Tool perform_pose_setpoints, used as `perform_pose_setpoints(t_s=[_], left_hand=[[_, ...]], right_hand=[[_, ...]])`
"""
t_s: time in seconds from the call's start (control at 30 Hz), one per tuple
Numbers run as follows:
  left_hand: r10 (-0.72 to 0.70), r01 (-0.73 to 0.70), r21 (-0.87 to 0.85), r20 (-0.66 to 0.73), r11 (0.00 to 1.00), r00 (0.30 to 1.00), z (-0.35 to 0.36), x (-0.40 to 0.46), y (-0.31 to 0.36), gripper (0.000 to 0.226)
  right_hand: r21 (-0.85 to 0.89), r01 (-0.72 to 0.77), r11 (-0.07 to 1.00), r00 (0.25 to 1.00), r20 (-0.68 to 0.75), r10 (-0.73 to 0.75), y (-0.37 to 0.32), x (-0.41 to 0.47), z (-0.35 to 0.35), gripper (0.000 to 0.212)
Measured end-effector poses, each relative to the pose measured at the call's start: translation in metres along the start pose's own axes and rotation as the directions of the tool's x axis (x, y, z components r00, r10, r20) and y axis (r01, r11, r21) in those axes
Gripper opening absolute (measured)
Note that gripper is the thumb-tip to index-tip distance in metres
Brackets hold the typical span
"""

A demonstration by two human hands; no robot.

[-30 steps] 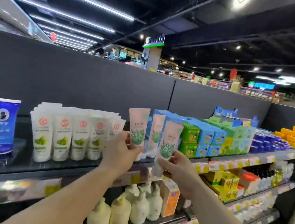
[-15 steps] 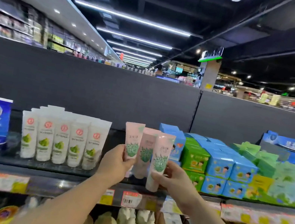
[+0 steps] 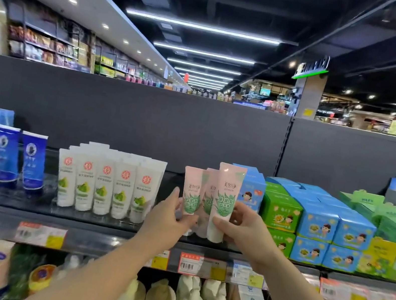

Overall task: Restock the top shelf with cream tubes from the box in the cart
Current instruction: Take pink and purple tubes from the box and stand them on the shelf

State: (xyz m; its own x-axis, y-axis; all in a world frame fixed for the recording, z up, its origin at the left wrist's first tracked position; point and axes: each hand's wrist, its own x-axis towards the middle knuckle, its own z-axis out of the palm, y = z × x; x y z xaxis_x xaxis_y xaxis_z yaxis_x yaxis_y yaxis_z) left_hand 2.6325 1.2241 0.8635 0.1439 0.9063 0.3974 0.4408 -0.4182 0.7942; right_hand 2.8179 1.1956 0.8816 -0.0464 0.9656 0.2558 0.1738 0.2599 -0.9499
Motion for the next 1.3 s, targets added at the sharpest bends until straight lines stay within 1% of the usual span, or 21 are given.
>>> perform_pose_setpoints(t_s=[0.07, 0.1, 0.17, 0.23, 0.33, 0.4, 0.47, 0.5, 0.53, 0.57, 0.6, 0.63, 0.67, 0.7, 0.77, 0.8, 0.83, 0.9, 1.03, 1.17, 1.3], left_hand=[[0.093, -0.096, -0.025, -0.099, 0.995, 0.991, -0.006, -0.013, 0.003, 0.043], [0.118, -0.121, -0.016, -0.099, 0.993, 0.988, -0.01, -0.019, 0.003, 0.039], [0.137, -0.136, 0.021, -0.016, 0.99, 0.991, -0.017, -0.027, 0.002, 0.041], [0.102, -0.099, -0.032, 0.081, 0.995, 0.992, -0.023, -0.029, 0.004, 0.04], [0.054, -0.038, -0.133, 0.114, 0.99, 0.992, -0.034, -0.028, 0.003, 0.036], [0.031, -0.014, -0.127, 0.134, 0.992, 0.99, -0.039, -0.029, -0.003, 0.037], [-0.002, 0.017, -0.106, 0.142, 0.994, 0.99, -0.04, -0.029, -0.009, 0.032], [-0.017, 0.031, -0.108, 0.131, 0.994, 0.991, -0.042, -0.028, -0.011, 0.03], [-0.033, 0.046, -0.115, 0.114, 0.992, 0.993, -0.044, -0.027, -0.011, 0.028], [-0.045, 0.055, -0.121, 0.087, 0.991, 0.995, -0.046, -0.025, -0.011, 0.026], [-0.053, 0.059, -0.126, 0.053, 0.99, 0.997, -0.049, -0.023, -0.01, 0.026], [-0.054, 0.056, -0.123, 0.014, 0.991, 0.998, -0.052, -0.019, -0.009, 0.025], [-0.049, 0.046, -0.11, -0.026, 0.993, 0.998, -0.054, -0.016, -0.008, 0.025], [-0.043, 0.038, -0.088, -0.06, 0.995, 0.997, -0.054, -0.013, -0.009, 0.026], [-0.038, 0.035, -0.035, -0.102, 0.999, 0.994, -0.051, -0.009, -0.012, 0.027], [-0.034, 0.034, 0.003, -0.115, 0.999, 0.993, -0.047, -0.007, -0.014, 0.028], [-0.032, 0.038, 0.037, -0.128, 0.999, 0.991, -0.044, -0.007, -0.017, 0.027], [-0.029, 0.04, 0.067, -0.161, 0.997, 0.987, -0.037, -0.006, -0.023, 0.025], [-0.019, 0.028, 0.054, -0.156, 0.998, 0.988, -0.034, -0.002, -0.021, 0.025], [-0.025, 0.034, 0.064, -0.131, 0.997, 0.991, -0.029, 0.001, -0.024, 0.025], [-0.043, 0.046, 0.034, -0.089, 0.998, 0.995, -0.022, -0.003, -0.032, 0.028]], right_hand=[[0.039, 0.005, 0.999, 1.0, -0.01, -0.005, -0.001, 0.001, 0.006, 0.025], [0.055, 0.008, 0.998, 1.0, -0.012, -0.008, -0.002, 0.001, 0.011, 0.023], [0.082, 0.01, 0.997, 1.0, -0.001, -0.01, -0.003, 0.001, 0.023, 0.023], [0.094, 0.016, 0.995, 1.0, 0.007, -0.017, -0.002, 0.001, 0.038, 0.025], [0.084, 0.013, 0.996, 0.999, 0.03, -0.016, 0.0, 0.001, 0.055, 0.024], [0.054, -0.023, 0.998, 0.997, 0.079, 0.019, 0.002, 0.0, 0.059, 0.023], [0.021, -0.069, 0.997, 0.993, 0.097, 0.066, 0.003, -0.002, 0.058, 0.021], [0.008, -0.079, 0.997, 0.995, 0.065, 0.079, 0.003, -0.003, 0.056, 0.021], [-0.017, -0.072, 0.997, 0.997, -0.001, 0.072, 0.002, -0.004, 0.053, 0.019], [-0.086, -0.043, 0.995, 0.995, -0.096, 0.035, 0.002, -0.006, 0.048, 0.017], [-0.217, -0.01, 0.976, 0.98, -0.195, -0.033, 0.002, -0.006, 0.041, 0.016], [-0.39, -0.006, 0.921, 0.958, -0.266, -0.106, 0.004, -0.007, 0.035, 0.015], [-0.549, -0.033, 0.835, 0.943, -0.294, -0.156, 0.007, -0.008, 0.028, 0.014], [-0.665, -0.075, 0.743, 0.94, -0.297, -0.171, 0.011, -0.008, 0.023, 0.014], [-0.808, -0.132, 0.574, 0.957, -0.256, -0.14, 0.02, -0.008, 0.018, 0.023], [-0.851, -0.13, 0.508, 0.97, -0.216, -0.113, 0.024, -0.008, 0.018, 0.028], [-0.878, -0.118, 0.464, 0.979, -0.18, -0.093, 0.025, -0.007, 0.018, 0.032], [-0.905, -0.112, 0.411, 0.986, -0.154, -0.071, 0.022, -0.005, 0.02, 0.035], [-0.952, -0.107, 0.287, 0.988, -0.134, -0.075, 0.018, 0.001, 0.019, 0.026], [-0.97, -0.088, 0.225, 0.986, -0.116, -0.116, 0.021, 0.004, 0.017, 0.026], [-0.984, -0.072, 0.165, 0.983, -0.098, -0.154, 0.025, 0.006, 0.018, 0.027]])
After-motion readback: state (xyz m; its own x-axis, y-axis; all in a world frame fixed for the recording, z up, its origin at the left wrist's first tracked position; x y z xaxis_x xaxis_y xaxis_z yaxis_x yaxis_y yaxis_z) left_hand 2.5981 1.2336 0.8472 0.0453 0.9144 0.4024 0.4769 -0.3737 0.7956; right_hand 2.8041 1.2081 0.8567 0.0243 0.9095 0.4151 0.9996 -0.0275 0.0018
